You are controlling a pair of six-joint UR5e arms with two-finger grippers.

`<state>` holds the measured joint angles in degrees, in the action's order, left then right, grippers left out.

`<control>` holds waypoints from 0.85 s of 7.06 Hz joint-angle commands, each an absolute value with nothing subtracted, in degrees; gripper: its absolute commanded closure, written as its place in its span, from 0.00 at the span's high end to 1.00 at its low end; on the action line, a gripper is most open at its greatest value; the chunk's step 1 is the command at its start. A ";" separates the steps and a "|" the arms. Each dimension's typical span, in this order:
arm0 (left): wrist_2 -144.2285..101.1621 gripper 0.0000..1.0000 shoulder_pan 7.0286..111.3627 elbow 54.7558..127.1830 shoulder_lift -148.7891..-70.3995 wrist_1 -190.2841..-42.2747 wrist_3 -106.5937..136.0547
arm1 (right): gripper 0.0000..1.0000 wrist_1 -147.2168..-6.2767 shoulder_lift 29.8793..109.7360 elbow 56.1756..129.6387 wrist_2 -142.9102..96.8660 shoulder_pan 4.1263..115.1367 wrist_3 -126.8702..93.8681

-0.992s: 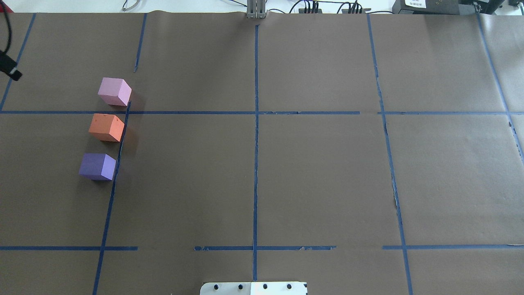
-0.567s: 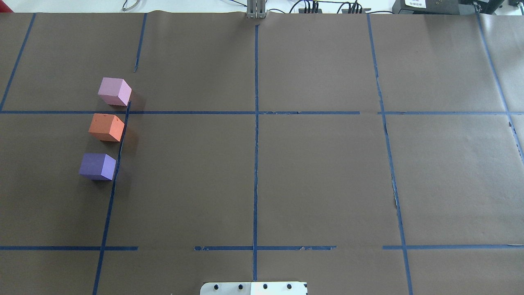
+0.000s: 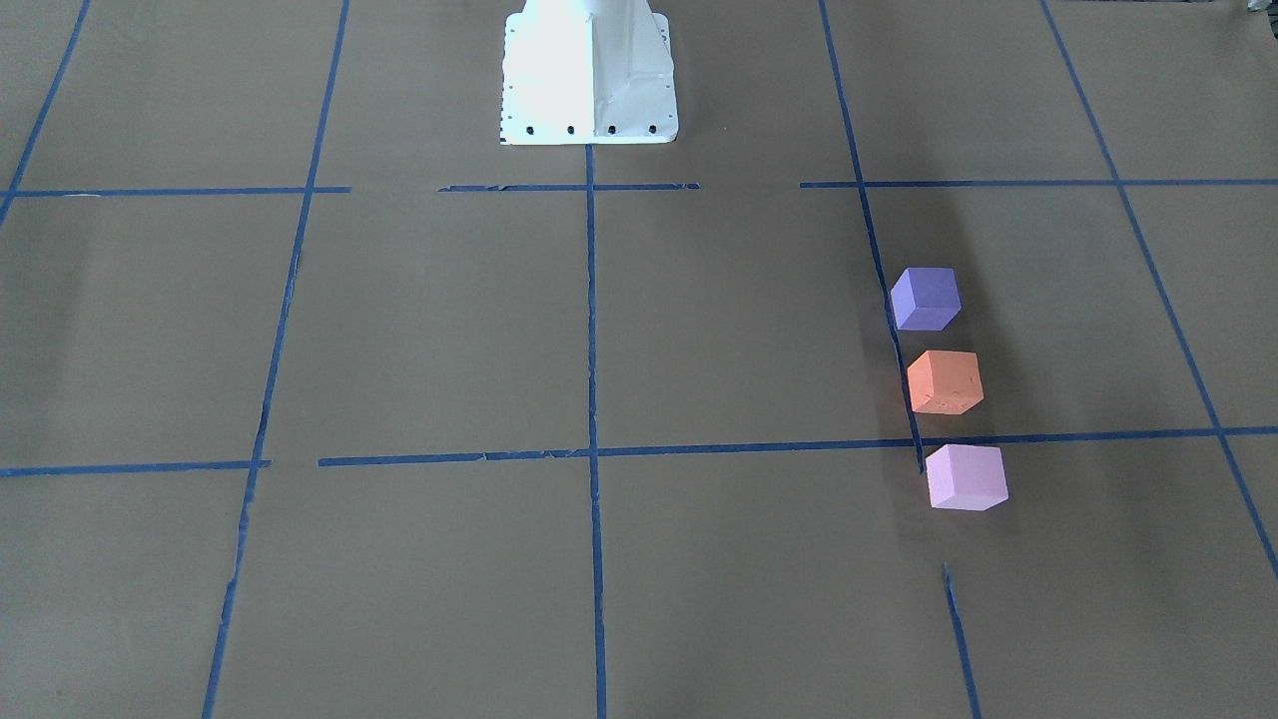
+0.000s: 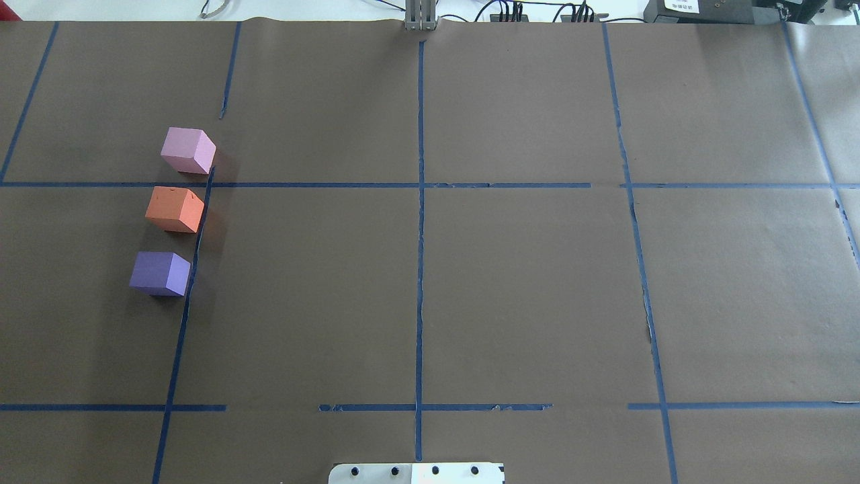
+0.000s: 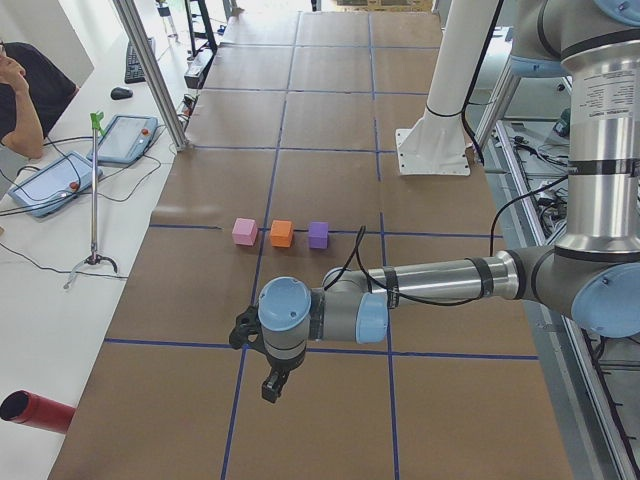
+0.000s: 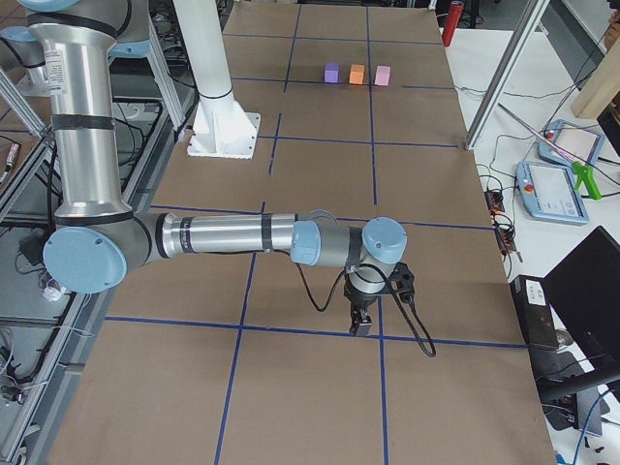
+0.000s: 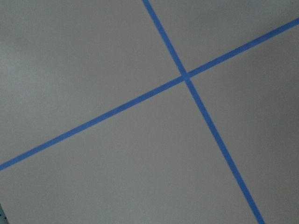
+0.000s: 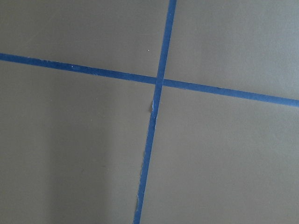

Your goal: Arrange blocks in a line

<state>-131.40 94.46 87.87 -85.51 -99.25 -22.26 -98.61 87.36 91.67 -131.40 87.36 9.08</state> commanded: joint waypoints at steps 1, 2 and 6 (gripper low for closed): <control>-131.57 1.00 94.39 89.29 -86.65 -98.88 -15.68 | 1.00 -98.61 87.36 91.67 -131.40 87.36 9.05; -131.57 1.00 94.39 91.82 -87.27 -95.31 -14.08 | 1.00 -98.61 87.36 91.67 -131.40 87.36 9.05; -131.57 1.00 94.39 91.50 -90.79 -87.19 -14.06 | 1.00 -98.61 87.36 91.67 -131.40 87.36 9.05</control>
